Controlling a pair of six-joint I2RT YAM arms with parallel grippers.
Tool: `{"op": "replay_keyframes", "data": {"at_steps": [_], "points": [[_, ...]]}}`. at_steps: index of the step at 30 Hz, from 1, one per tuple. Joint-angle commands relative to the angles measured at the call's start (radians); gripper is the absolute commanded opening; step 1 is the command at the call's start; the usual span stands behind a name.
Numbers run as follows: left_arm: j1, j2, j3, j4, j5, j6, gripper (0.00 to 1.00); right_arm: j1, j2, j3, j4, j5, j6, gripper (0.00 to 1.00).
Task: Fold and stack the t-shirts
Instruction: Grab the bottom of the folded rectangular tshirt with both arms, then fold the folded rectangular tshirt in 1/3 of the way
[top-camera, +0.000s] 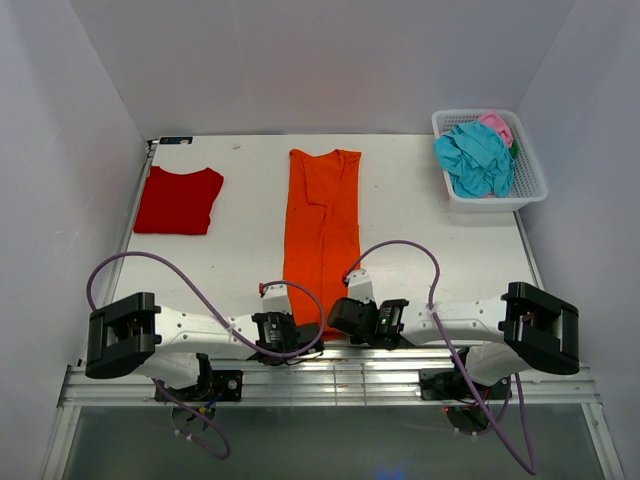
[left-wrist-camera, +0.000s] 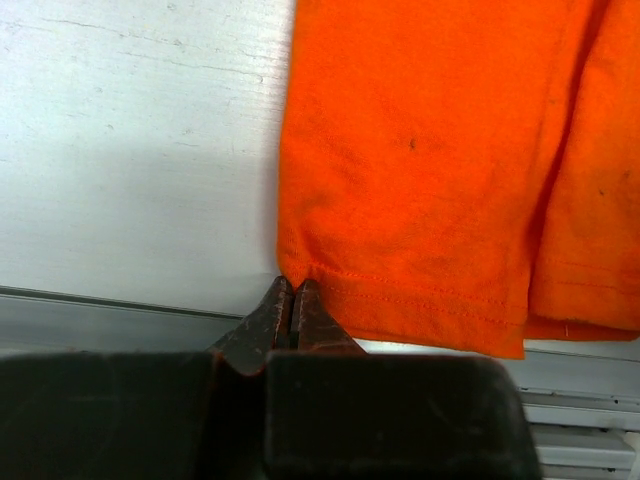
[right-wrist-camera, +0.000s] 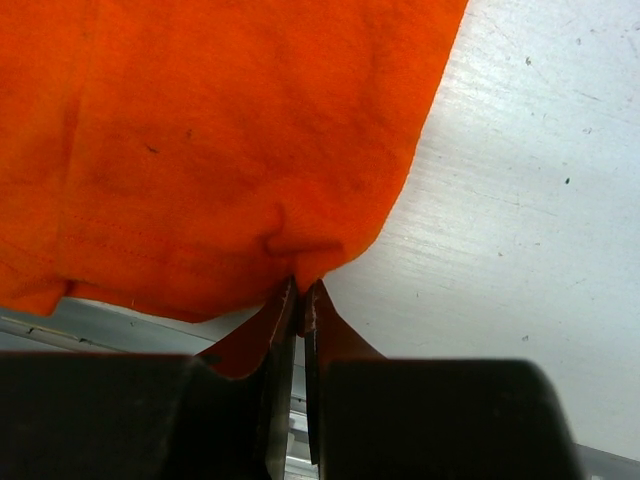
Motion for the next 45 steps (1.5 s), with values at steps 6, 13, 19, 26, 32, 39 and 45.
{"op": "replay_keyframes", "data": {"at_steps": [6, 13, 19, 26, 32, 39, 45], "points": [[-0.001, -0.032, 0.097, -0.106, -0.031, 0.002, 0.0, 0.016, -0.046, 0.044, -0.173, 0.055, 0.024, 0.08], [0.051, -0.019, 0.165, -0.116, -0.079, 0.056, 0.0, 0.007, -0.032, 0.134, -0.179, 0.123, -0.038, 0.08], [0.074, 0.01, 0.18, -0.102, -0.09, 0.091, 0.0, -0.009, 0.008, 0.195, -0.179, 0.162, -0.076, 0.08], [0.131, 0.01, 0.194, -0.051, -0.108, 0.161, 0.0, -0.059, 0.014, 0.232, -0.15, 0.195, -0.142, 0.08], [0.192, 0.015, 0.237, 0.058, -0.097, 0.312, 0.0, -0.105, 0.022, 0.26, -0.086, 0.163, -0.226, 0.08], [0.263, 0.046, 0.292, 0.131, -0.079, 0.424, 0.0, -0.156, 0.063, 0.326, -0.051, 0.13, -0.298, 0.08], [0.382, 0.061, 0.321, 0.214, -0.002, 0.54, 0.02, -0.22, 0.106, 0.373, -0.029, 0.091, -0.361, 0.08]]}}
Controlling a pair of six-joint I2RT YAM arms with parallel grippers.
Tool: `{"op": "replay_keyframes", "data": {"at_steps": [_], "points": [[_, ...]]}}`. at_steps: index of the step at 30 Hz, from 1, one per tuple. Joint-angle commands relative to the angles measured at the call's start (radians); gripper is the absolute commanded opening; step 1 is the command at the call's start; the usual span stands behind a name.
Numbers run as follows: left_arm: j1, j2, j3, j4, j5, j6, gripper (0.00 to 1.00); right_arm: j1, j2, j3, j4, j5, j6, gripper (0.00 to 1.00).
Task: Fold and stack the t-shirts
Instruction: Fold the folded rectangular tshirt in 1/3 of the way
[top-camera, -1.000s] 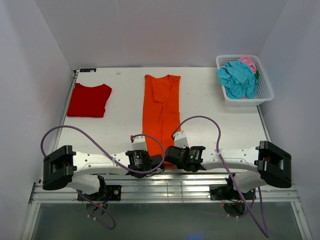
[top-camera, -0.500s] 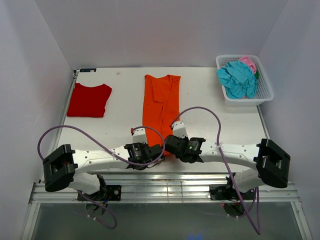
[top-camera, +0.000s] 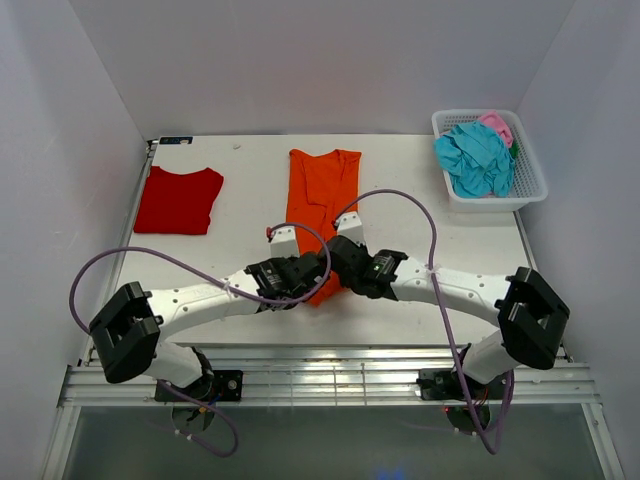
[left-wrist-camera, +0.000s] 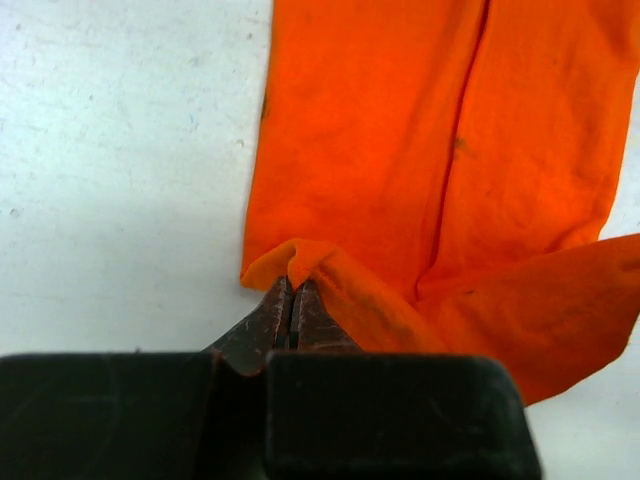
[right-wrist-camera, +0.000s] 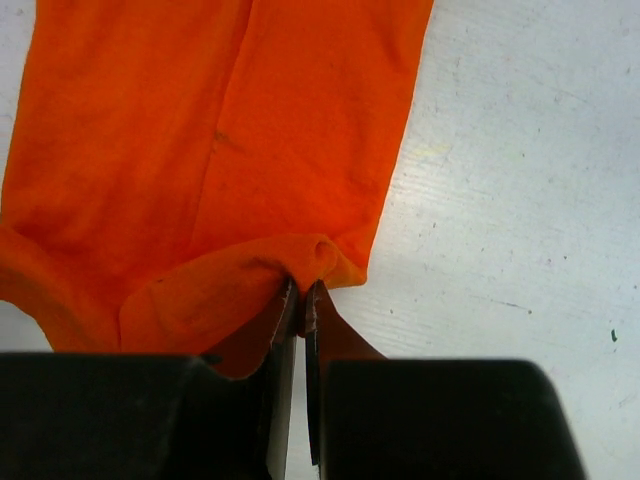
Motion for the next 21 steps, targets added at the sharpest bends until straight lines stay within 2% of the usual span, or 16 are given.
{"op": "replay_keyframes", "data": {"at_steps": [1, 9, 16, 21], "points": [[0.083, 0.024, 0.072, 0.141, 0.057, 0.113, 0.02, 0.002, 0.044, 0.049, 0.035, -0.026, -0.067, 0.08], [0.227, 0.162, 0.151, 0.244, 0.185, 0.25, 0.02, -0.127, 0.127, 0.095, 0.084, -0.092, -0.15, 0.08], [0.34, 0.259, 0.225, 0.28, 0.236, 0.279, 0.01, -0.208, 0.221, 0.155, 0.106, -0.14, -0.211, 0.08], [0.38, 0.314, 0.271, 0.311, 0.285, 0.305, 0.01, -0.254, 0.273, 0.219, 0.115, -0.166, -0.242, 0.08]]}}
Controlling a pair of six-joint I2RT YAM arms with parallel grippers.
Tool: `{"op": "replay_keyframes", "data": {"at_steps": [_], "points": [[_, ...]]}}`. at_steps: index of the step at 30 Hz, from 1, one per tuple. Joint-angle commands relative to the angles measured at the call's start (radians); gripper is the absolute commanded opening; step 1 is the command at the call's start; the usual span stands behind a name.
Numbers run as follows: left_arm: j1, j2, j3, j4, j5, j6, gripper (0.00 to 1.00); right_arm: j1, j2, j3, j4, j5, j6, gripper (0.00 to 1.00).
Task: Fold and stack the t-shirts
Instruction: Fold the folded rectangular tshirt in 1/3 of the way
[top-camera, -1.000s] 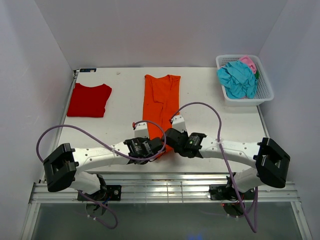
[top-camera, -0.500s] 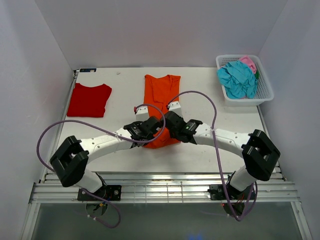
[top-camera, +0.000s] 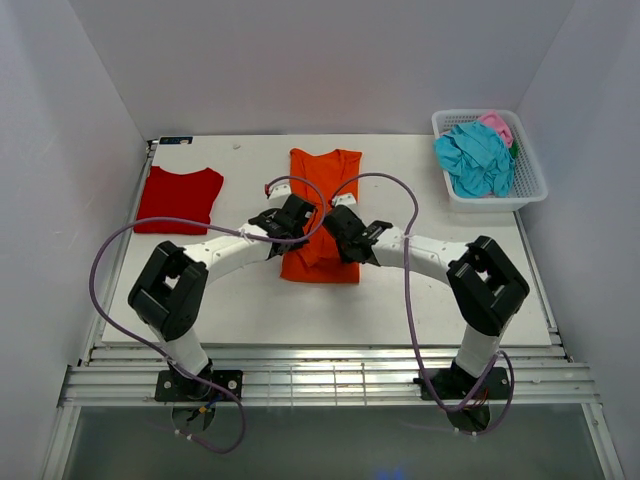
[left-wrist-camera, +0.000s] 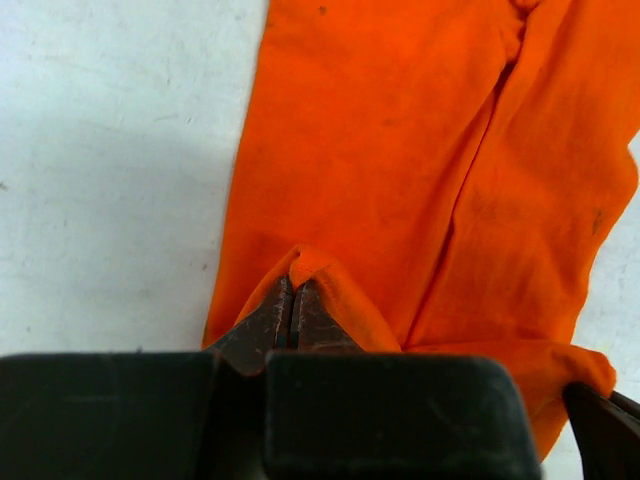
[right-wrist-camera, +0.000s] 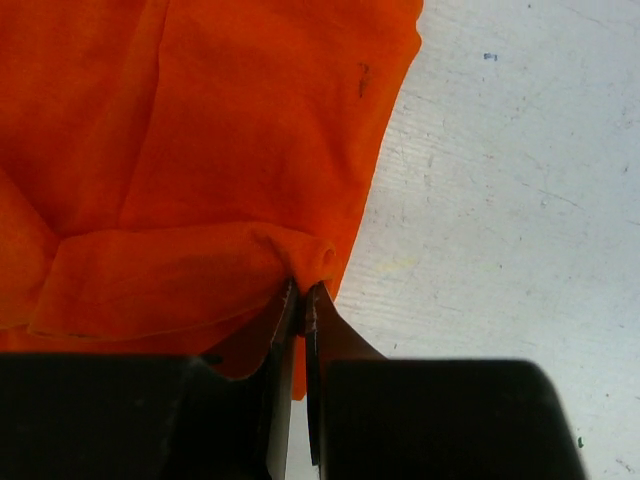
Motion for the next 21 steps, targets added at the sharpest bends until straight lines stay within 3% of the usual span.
{"op": "replay_keyframes", "data": {"at_steps": [1, 21], "points": [[0.029, 0.018, 0.064, 0.048, 0.041, 0.031, 0.01, -0.026, 0.033, 0.081, 0.034, -0.028, -0.051, 0.08], [0.122, 0.097, 0.138, 0.057, 0.099, 0.054, 0.0, -0.161, 0.136, 0.214, 0.032, -0.088, -0.14, 0.08]]}}
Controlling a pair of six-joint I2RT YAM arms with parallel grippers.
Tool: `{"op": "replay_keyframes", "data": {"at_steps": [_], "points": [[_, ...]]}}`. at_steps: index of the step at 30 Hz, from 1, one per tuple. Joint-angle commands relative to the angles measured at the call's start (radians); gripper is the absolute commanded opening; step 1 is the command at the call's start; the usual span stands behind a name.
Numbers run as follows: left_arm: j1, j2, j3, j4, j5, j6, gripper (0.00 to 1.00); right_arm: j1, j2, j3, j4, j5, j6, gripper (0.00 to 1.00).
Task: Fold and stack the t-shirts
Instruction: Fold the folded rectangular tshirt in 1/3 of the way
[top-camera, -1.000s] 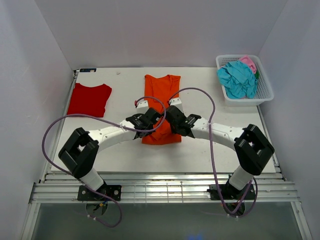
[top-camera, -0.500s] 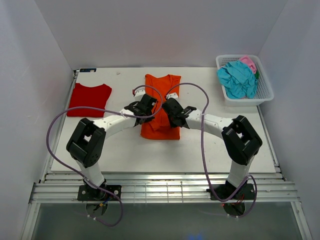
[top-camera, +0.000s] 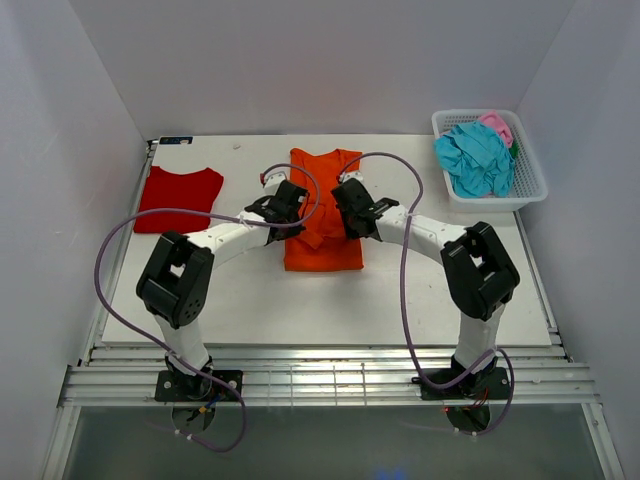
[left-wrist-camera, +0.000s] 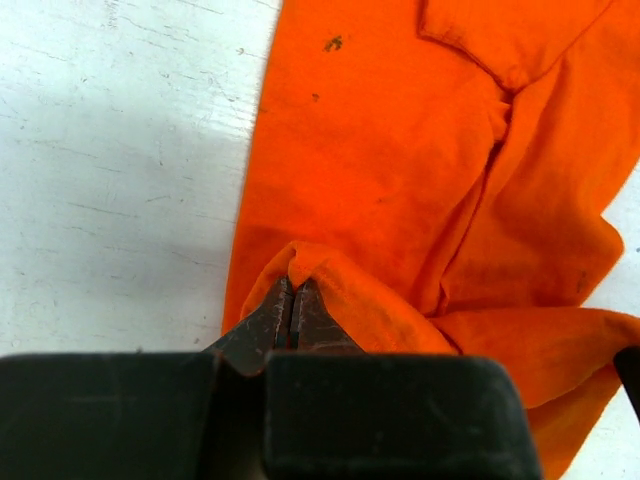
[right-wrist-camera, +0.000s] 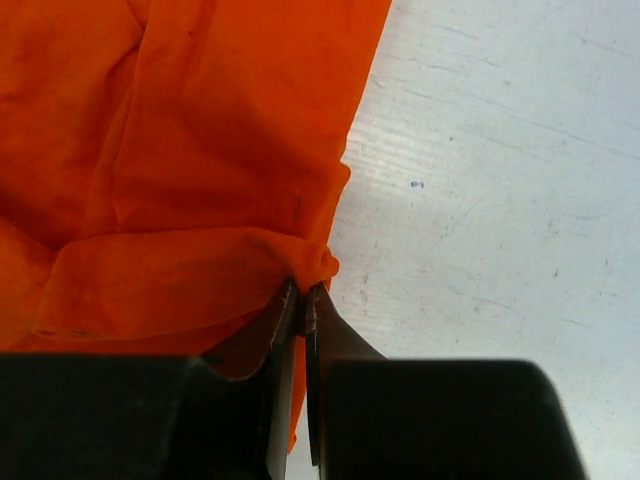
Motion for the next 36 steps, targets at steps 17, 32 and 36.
{"op": "replay_keyframes", "data": {"at_steps": [17, 32, 36], "points": [[0.069, 0.015, 0.053, 0.05, 0.045, 0.008, 0.0, -0.066, 0.09, 0.155, 0.017, -0.052, -0.058, 0.08], [0.096, 0.104, 0.12, 0.051, 0.09, 0.028, 0.0, -0.089, 0.179, 0.221, -0.004, -0.07, -0.066, 0.08], [0.1, 0.121, 0.134, 0.051, 0.096, 0.032, 0.06, -0.094, 0.202, 0.231, -0.004, -0.067, -0.067, 0.08]]}}
